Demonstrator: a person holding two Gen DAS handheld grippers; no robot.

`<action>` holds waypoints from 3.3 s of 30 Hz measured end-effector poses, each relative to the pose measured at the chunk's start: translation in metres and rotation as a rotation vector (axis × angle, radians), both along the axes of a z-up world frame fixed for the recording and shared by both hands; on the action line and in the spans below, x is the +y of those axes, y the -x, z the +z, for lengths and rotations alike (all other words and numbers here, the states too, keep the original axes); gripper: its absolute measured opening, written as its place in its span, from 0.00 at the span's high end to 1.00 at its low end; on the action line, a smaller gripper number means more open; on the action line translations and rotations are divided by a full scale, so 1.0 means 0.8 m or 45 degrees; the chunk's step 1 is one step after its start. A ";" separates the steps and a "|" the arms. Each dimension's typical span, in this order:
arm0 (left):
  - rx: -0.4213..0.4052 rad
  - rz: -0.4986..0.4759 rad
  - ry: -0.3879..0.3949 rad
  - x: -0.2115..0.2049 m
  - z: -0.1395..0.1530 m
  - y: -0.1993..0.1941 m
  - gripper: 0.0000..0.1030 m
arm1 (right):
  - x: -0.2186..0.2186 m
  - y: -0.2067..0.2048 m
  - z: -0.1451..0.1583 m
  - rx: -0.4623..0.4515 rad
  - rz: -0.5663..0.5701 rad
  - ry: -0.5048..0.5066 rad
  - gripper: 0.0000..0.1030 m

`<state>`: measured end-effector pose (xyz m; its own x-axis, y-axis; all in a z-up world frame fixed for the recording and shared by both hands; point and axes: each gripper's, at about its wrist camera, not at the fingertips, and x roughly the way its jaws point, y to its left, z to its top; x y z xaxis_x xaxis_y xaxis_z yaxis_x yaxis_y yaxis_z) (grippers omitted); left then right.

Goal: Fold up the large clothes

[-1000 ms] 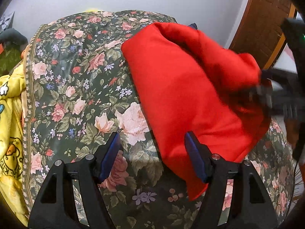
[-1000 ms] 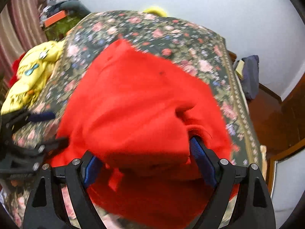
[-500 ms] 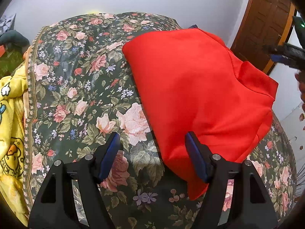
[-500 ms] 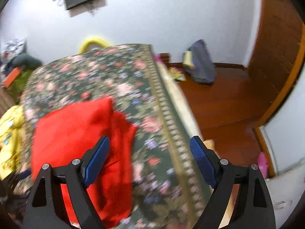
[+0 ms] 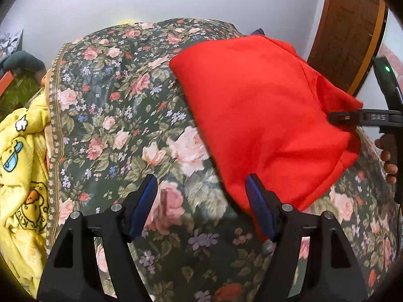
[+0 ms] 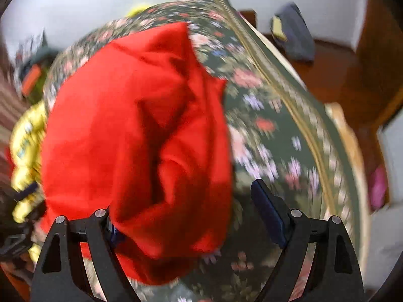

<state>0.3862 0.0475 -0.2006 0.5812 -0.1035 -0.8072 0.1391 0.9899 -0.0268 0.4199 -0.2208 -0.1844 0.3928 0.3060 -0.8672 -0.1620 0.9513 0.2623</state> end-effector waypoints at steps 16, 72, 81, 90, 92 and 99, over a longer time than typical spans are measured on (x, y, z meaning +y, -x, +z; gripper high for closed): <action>-0.068 0.087 0.007 0.033 0.047 -0.001 0.30 | -0.012 0.047 0.072 -0.243 0.104 0.087 0.18; 0.044 0.074 0.731 0.069 0.090 -0.086 0.64 | 0.115 -0.031 0.090 -0.086 0.350 -0.296 0.81; -0.038 0.164 0.714 0.174 0.104 -0.059 0.65 | 0.207 -0.031 0.102 -0.130 0.435 -0.272 0.81; -0.010 0.318 0.660 0.275 0.057 -0.069 0.65 | 0.314 -0.046 0.068 -0.089 0.513 -0.250 0.81; 0.042 0.372 0.650 0.299 0.033 -0.077 0.65 | 0.339 -0.055 0.047 -0.058 0.516 -0.227 0.81; 0.291 0.508 0.559 0.354 -0.083 -0.090 0.59 | 0.395 -0.072 -0.037 0.078 0.523 -0.081 0.80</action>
<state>0.4584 0.3306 -0.2673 0.4614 -0.2644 -0.8469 -0.2954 0.8543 -0.4276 0.4776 0.0954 -0.2138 0.1751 0.4805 -0.8594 -0.5069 0.7923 0.3397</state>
